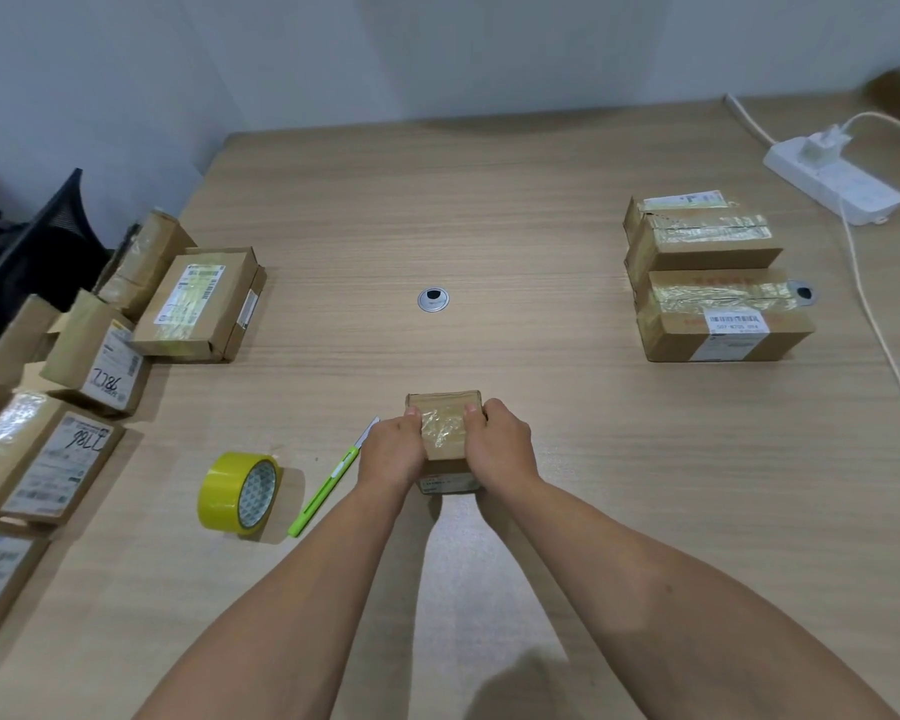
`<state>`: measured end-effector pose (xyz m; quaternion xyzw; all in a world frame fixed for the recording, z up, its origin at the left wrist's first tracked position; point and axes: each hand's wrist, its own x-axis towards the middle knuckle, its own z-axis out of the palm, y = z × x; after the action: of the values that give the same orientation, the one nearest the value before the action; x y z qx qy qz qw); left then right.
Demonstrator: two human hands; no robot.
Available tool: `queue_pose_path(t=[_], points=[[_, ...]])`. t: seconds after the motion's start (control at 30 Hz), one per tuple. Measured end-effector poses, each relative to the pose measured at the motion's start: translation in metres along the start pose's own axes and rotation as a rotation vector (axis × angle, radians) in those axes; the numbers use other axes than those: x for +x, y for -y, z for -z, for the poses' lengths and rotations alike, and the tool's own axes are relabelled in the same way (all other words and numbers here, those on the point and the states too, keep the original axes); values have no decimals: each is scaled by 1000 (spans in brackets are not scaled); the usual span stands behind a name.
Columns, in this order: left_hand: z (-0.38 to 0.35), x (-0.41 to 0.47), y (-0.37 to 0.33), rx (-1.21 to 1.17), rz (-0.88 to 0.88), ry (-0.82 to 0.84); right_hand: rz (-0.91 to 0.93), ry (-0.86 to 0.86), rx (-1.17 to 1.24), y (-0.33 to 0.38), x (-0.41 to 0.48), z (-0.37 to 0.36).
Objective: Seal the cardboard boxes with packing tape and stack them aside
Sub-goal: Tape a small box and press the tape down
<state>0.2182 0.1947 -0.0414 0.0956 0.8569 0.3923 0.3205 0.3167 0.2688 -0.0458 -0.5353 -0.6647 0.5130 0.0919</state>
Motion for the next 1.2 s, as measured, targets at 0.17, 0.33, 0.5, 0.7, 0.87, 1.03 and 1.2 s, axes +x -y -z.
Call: queue_pose_path(t=[0.17,0.33,0.5,0.7,0.87,1.03,1.2], points=[[3,0,4,-106,65,64,-9,5,41,-5,-2,3],[3,-15,24,-61,-92,142,18,76,-13,-7,-15,-3],[4,-16,23,-50,-83,143,74,78,24,-10,-15,3],[19,-6,21,-257,29,175,-56,77,179,-10,-20,11],[37,-9,22,-630,170,206,-300,158,378,-35,-12,12],[23,-16,37,-147,34,103,-233,199,442,-38,-19,11],[14,-22,39,36,-140,-88,-133,58,168,-34,-21,12]])
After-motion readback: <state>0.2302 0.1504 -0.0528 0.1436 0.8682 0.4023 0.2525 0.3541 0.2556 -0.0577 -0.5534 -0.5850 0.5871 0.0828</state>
